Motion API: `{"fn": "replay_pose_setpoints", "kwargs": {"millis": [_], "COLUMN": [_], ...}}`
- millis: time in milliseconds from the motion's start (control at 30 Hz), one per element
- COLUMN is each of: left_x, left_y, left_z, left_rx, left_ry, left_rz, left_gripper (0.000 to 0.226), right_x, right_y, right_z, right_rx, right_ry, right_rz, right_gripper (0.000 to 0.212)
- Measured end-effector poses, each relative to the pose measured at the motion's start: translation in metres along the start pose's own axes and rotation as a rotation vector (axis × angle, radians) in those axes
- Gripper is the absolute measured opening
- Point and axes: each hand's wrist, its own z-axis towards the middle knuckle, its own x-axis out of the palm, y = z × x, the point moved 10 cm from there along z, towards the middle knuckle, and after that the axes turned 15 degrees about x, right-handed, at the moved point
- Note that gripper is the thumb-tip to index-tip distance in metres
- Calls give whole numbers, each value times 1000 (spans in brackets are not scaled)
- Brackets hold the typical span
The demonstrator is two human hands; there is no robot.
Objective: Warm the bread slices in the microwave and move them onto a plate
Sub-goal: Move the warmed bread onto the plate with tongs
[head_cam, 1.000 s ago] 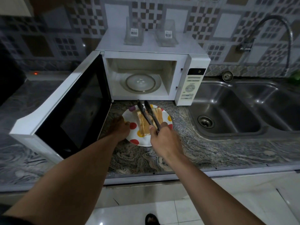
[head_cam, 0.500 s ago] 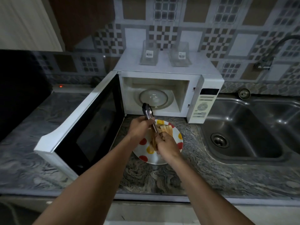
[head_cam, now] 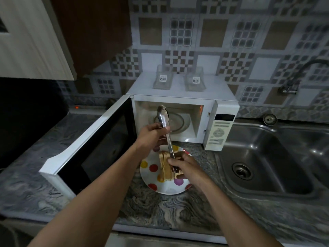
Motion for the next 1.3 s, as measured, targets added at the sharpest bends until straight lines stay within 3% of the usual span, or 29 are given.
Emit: {"fn": "replay_pose_setpoints", "kwargs": {"millis": [100, 267, 633, 833, 967, 1167, 1300], "left_x": [6, 15, 11, 4, 6, -2, 0], "left_y": [-16, -28, -18, -24, -21, -23, -24], "left_z": [5, 10, -5, -6, -8, -8, -9], "left_rx": [41, 99, 43, 70, 71, 82, 88], "left_ry": [5, 36, 1, -36, -40, -73, -60], "left_rz": [18, 15, -54, -61, -73, -58, -37], "left_gripper": [28, 24, 13, 11, 15, 11, 10], "right_x": [-10, -22, -20, -18, -17, -9, -13], "right_y": [2, 16, 14, 2, 5, 5, 11], "right_z": [-3, -11, -13, -16, -16, -17, -16], "right_rx": [4, -51, -117, -57, -77, -71, -109], "right_ry": [39, 15, 69, 99, 103, 191, 140], "right_rz": [-124, -121, 158, -50, -63, -70, -33], "right_gripper": [26, 16, 30, 22, 19, 36, 30]}}
